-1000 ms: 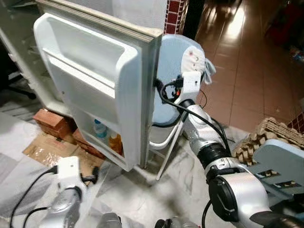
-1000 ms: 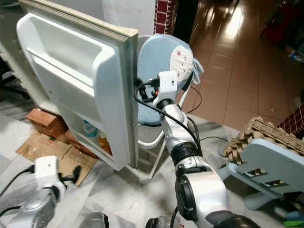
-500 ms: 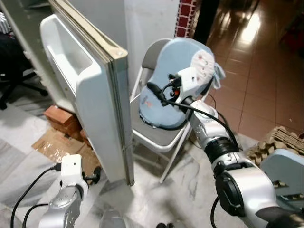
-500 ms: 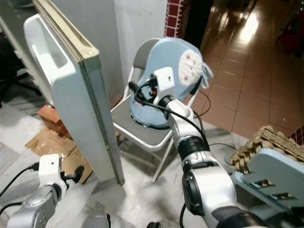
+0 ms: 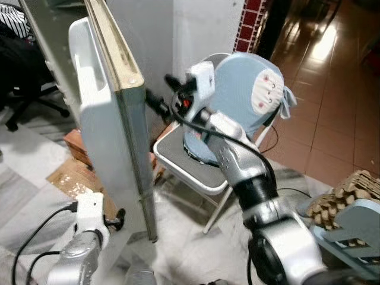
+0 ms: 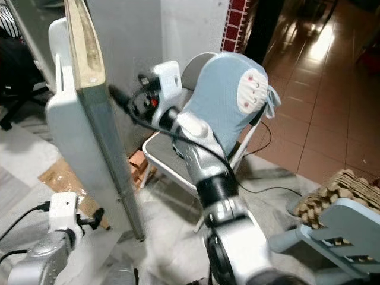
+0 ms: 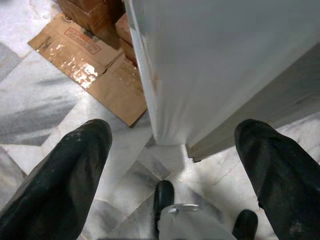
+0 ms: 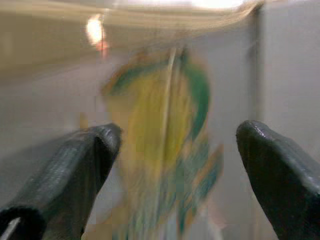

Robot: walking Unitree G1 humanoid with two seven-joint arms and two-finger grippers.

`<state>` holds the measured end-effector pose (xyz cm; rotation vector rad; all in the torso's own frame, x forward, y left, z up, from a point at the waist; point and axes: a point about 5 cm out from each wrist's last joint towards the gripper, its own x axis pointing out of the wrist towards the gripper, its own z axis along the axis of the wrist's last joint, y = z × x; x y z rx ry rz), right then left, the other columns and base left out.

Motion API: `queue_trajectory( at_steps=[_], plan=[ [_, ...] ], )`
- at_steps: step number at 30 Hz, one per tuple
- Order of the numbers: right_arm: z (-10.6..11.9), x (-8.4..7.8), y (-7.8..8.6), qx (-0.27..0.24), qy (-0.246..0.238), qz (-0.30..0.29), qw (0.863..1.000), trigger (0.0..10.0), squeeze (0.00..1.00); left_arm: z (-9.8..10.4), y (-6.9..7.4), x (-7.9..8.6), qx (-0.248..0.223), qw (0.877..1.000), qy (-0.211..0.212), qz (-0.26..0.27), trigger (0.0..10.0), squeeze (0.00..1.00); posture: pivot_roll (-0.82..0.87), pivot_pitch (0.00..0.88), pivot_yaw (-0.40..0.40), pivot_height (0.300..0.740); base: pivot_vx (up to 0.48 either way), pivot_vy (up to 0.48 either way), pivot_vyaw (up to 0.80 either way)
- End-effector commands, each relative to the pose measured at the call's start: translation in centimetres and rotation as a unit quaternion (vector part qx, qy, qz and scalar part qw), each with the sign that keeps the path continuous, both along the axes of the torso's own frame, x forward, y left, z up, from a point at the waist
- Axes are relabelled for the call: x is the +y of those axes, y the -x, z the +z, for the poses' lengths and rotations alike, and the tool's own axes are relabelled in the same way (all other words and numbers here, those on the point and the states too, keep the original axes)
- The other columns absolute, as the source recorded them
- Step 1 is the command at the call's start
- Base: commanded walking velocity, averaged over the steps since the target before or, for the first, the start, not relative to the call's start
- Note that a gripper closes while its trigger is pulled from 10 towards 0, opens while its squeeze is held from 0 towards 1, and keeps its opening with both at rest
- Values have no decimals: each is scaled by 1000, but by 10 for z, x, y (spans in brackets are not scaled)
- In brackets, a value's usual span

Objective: Restocking fridge

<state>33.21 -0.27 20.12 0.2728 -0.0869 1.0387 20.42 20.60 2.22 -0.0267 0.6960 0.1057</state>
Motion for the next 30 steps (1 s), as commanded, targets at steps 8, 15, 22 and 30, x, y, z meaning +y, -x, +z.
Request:
queue_trajectory(
  at_steps=[8, 15, 22, 30],
  plan=[
    [11, -2, 31, -17, 2, 112, 994, 10000, 0, 0, -5, -2, 3, 1000, -2, -15, 10000, 0, 139, 0, -40, 740, 0, 0, 0],
    [-17, -9, 23, 4, 69, 28, 997, 10000, 0, 0, -6, -2, 4, 1000, -2, -16, 10000, 0, 142, 0, -40, 740, 0, 0, 0],
    [-32, -7, 18, 28, 98, -22, 995, 10000, 0, 0, -6, -3, 5, 1000, -1, -17, 10000, 0, 140, 0, -44, 740, 0, 0, 0],
    [-24, 5, 10, 16, 80, -41, 996, 10000, 0, 1, -3, 2, -1, 1000, 7, 18, 10000, 0, 161, 0, -59, 740, 0, 0, 0]
  ],
)
